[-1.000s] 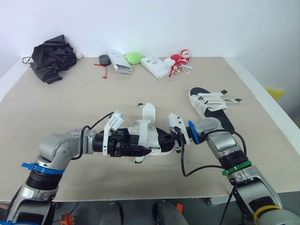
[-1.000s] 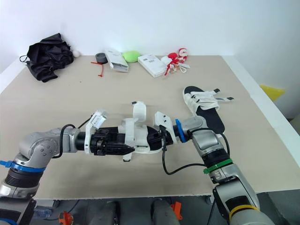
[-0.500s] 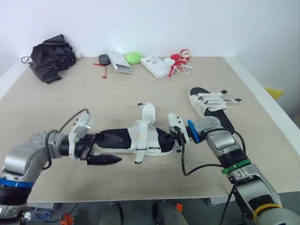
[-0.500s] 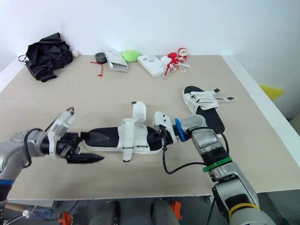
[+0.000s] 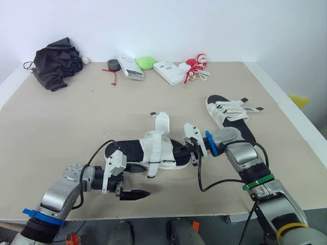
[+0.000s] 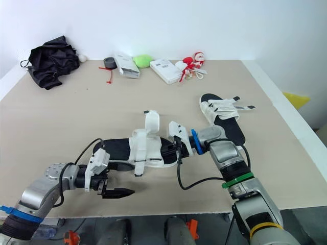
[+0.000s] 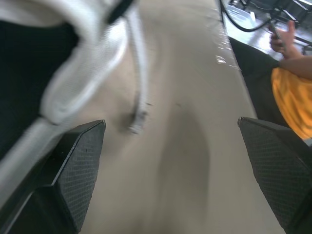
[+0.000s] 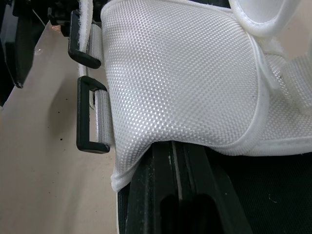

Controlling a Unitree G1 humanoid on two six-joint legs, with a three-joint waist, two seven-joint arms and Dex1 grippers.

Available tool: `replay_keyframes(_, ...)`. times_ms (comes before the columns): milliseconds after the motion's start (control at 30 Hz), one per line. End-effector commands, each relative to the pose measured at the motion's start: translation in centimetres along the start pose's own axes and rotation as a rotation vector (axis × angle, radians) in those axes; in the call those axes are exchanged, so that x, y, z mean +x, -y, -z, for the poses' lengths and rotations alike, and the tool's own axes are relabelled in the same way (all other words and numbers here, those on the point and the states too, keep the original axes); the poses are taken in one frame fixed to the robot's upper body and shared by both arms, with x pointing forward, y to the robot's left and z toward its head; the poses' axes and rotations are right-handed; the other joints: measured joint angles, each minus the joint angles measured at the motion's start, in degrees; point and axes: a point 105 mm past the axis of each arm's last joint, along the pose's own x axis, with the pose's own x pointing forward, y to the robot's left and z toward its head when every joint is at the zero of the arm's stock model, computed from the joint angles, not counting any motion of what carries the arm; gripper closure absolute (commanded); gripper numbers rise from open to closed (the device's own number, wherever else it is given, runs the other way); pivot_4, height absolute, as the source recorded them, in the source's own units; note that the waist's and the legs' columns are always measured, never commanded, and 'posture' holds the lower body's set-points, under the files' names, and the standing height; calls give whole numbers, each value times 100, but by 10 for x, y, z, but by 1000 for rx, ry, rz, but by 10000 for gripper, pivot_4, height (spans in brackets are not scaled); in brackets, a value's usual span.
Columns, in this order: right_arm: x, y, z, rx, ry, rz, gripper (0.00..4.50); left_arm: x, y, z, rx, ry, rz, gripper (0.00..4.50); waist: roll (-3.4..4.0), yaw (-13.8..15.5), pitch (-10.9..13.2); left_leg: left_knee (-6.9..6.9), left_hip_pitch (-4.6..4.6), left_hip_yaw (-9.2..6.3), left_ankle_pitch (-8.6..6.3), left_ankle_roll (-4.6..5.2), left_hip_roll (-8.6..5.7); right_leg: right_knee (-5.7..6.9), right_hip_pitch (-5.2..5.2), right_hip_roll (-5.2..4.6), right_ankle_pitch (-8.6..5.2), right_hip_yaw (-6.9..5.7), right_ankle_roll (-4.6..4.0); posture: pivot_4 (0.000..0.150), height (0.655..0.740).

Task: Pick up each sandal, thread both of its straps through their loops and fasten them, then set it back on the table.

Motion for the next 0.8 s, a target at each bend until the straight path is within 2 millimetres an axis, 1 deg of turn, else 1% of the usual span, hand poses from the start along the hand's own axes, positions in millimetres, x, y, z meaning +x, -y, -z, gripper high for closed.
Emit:
replay_keyframes(33,-2,-3,17,48,-57,8,45000,7,-5,-4,17,9,-8,242,0,0,0,0,0,1,0,0,0,0,0,-1,0,1,1,1500,7400)
replay_keyframes(133,-3,-3,17,49,-60,10,45000,14,-6,-8,8,25,-1,242,-1,1,0,4,0,1,0,0,-2,0,3,-1,1,3,3,1500,7400)
replay_keyframes(267,-3,-3,18,50,-64,13,45000,22,1,-6,2,8,46,242,-1,2,-1,9,0,2,0,0,-3,0,5,0,4,7,6,1500,7400)
replay_keyframes(367,-3,-3,18,49,-65,15,45000,24,4,-4,-15,-1,68,8107,-1,1,-1,9,0,4,0,0,-4,0,5,-1,3,10,7,1500,7400)
replay_keyframes(433,-3,-4,18,48,-66,15,45000,24,5,-3,-22,-10,76,18213,-1,0,-1,9,0,6,0,0,-4,0,4,0,4,12,9,1500,7400)
replay_keyframes(500,-3,-4,18,49,-67,15,45000,25,6,-2,-31,-14,77,25594,-1,0,-1,8,0,5,0,0,-4,0,3,1,5,12,10,1500,7400)
replay_keyframes(533,-3,-4,19,49,-68,15,45000,25,6,-2,-33,-18,78,31549,-1,0,-1,8,0,4,-1,1,-3,0,3,2,8,11,17,1500,7400)
replay_keyframes(567,-4,-4,19,49,-68,15,45000,25,6,-1,-34,-23,79,35616,-1,0,-1,8,0,4,-1,2,-3,0,3,2,9,11,20,1500,7400)
replay_keyframes(600,-4,-4,19,49,-69,15,45000,25,6,-1,-35,-28,78,41076,-1,1,-1,8,0,5,-1,2,-3,0,3,1,10,11,21,1500,7400)
replay_keyframes(667,-4,-4,19,48,-69,15,45000,25,6,2,-36,-40,74,43891,-1,1,-1,8,0,5,-1,2,-3,0,3,1,10,12,21,1500,7400)
replay_keyframes(733,-4,-4,19,48,-69,16,45000,24,6,4,-42,-51,74,43891,-1,2,-1,8,0,5,-1,2,-4,0,4,1,7,12,16,1500,7400)
replay_keyframes(800,-4,-5,19,49,-70,15,45000,23,11,6,-68,-57,92,43891,-1,1,-1,9,0,5,-1,2,-4,0,4,0,4,12,10,1500,7400)
